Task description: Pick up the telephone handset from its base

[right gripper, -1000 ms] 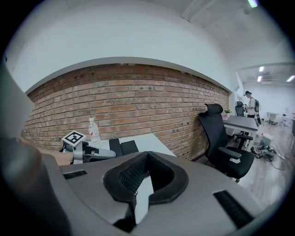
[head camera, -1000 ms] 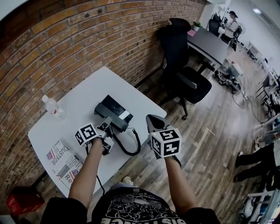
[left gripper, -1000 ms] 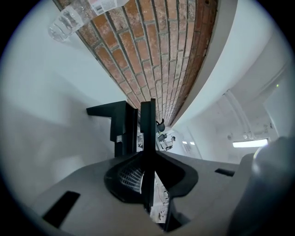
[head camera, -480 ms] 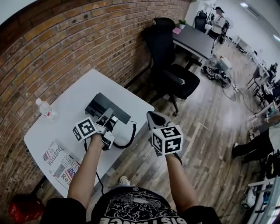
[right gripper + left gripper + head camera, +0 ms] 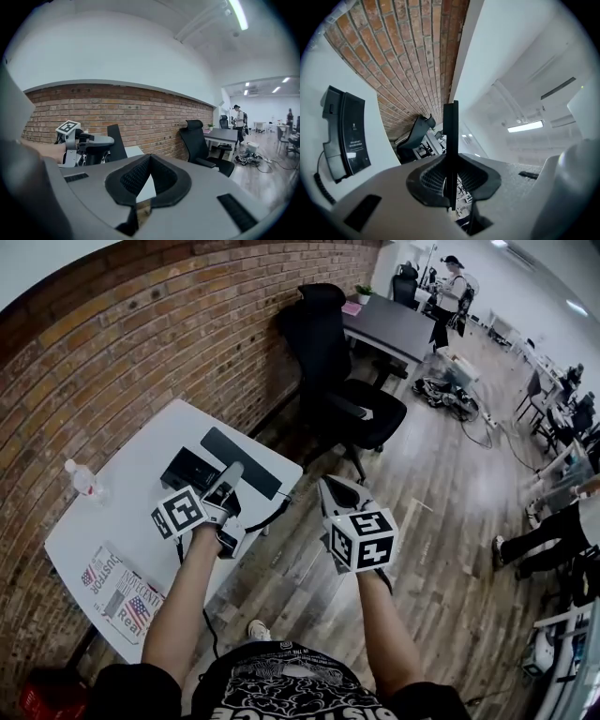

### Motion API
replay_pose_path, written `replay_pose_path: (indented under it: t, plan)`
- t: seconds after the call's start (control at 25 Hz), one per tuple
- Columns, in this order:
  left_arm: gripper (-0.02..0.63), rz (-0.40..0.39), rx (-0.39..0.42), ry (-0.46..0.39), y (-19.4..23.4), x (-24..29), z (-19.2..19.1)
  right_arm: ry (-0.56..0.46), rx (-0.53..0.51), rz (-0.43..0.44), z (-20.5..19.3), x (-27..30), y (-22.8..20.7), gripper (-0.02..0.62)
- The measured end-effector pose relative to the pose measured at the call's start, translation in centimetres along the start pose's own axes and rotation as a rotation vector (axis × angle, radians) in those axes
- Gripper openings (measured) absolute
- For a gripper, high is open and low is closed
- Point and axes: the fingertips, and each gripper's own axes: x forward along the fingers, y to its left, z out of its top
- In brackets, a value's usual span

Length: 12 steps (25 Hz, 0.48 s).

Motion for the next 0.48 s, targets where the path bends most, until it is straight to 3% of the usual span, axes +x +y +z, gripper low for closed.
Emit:
replay_pose_path:
  t: [0.48]
  plan:
    - [0.074, -0.019, 0.082, -0.016, -7.8, -0.6, -5.9, -0.061, 0.019, -0.003, -0.4, -8.3, -3.5, 0.000]
